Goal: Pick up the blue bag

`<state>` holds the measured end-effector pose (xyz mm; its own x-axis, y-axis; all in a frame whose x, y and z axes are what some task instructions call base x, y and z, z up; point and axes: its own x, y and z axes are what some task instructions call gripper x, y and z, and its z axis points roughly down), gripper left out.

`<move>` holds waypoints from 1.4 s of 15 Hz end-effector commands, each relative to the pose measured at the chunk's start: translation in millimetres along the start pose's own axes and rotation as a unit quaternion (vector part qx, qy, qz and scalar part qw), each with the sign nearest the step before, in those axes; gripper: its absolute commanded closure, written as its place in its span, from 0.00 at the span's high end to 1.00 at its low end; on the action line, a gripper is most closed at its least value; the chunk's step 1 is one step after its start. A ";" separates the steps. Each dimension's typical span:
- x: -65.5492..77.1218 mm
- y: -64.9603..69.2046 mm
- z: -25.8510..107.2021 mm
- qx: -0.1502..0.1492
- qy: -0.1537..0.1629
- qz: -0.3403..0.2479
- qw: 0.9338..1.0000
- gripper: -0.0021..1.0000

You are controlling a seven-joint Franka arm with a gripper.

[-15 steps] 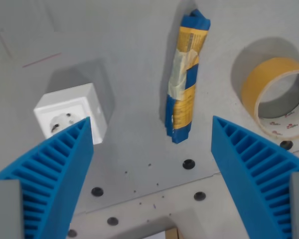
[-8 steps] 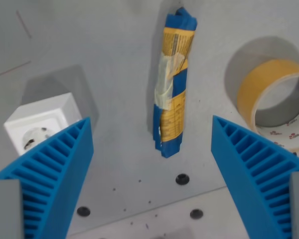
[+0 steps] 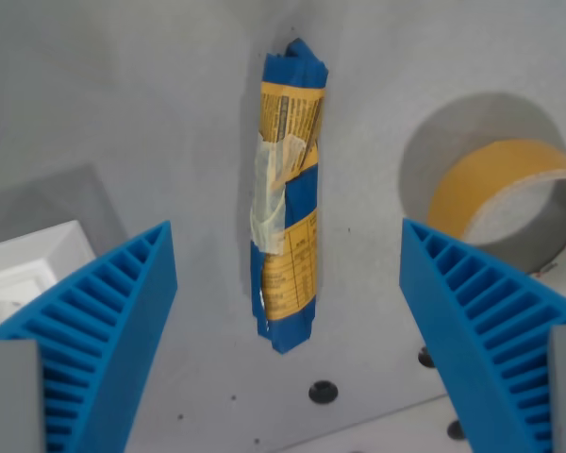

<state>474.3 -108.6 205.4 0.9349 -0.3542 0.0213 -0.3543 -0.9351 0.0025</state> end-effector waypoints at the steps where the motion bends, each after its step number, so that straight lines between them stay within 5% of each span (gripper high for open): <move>1: -11.3 4.8 17.9 0.035 0.066 0.009 0.997 1.00; 8: -2.6 8.6 49.6 0.038 0.045 0.004 0.998 1.00; 15: -12.0 3.5 85.3 0.043 0.050 0.000 0.998 1.00; 16: -11.2 2.1 90.2 0.045 0.052 0.001 0.998 0.00; 21: -11.2 2.1 90.2 0.045 0.052 0.001 0.998 0.00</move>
<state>469.2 -109.2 113.5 0.9314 -0.3615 0.0424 -0.3622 -0.9321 0.0088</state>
